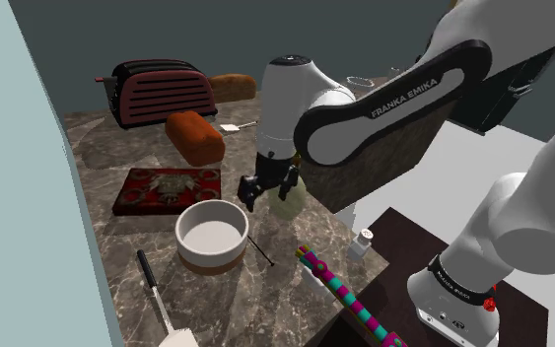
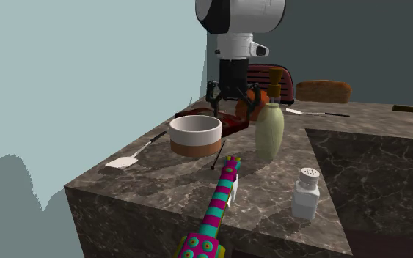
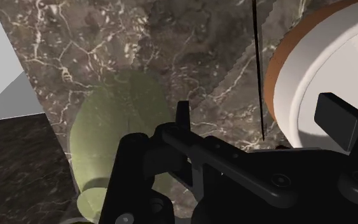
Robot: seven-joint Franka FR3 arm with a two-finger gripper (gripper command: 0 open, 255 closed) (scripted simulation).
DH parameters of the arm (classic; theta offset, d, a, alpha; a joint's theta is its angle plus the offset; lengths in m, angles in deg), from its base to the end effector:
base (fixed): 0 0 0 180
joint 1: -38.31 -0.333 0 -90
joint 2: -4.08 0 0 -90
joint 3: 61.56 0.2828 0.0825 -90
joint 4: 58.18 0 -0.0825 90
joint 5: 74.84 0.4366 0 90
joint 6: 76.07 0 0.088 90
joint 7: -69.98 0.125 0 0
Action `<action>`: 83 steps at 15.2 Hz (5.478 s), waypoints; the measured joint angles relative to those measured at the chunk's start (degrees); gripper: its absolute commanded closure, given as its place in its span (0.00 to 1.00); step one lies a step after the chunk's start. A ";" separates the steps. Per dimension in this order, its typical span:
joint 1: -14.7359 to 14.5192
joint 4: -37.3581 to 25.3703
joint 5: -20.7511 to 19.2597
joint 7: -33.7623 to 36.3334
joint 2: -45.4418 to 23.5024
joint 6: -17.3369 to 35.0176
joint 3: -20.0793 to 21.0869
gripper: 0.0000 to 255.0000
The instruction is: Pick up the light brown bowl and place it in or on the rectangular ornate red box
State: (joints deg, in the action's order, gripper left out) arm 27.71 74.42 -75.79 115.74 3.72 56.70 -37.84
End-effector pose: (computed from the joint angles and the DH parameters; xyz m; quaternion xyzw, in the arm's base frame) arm 0.4525 0.3085 0.2531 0.9956 -0.0941 0.0020 0.0046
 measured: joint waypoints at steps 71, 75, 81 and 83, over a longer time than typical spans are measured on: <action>-3.35 -66.45 -11.53 -2.88 -39.37 -28.37 -4.95 1.00; -3.45 -66.70 -11.89 -2.95 -41.12 -26.92 -5.23 1.00; -3.20 -63.65 -12.27 -2.60 -42.11 -22.95 -5.47 1.00; -3.02 -62.80 -12.40 -2.64 -42.57 -21.65 -5.60 1.00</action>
State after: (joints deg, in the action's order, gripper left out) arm 24.69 11.62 -88.19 113.10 -38.85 35.05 -43.44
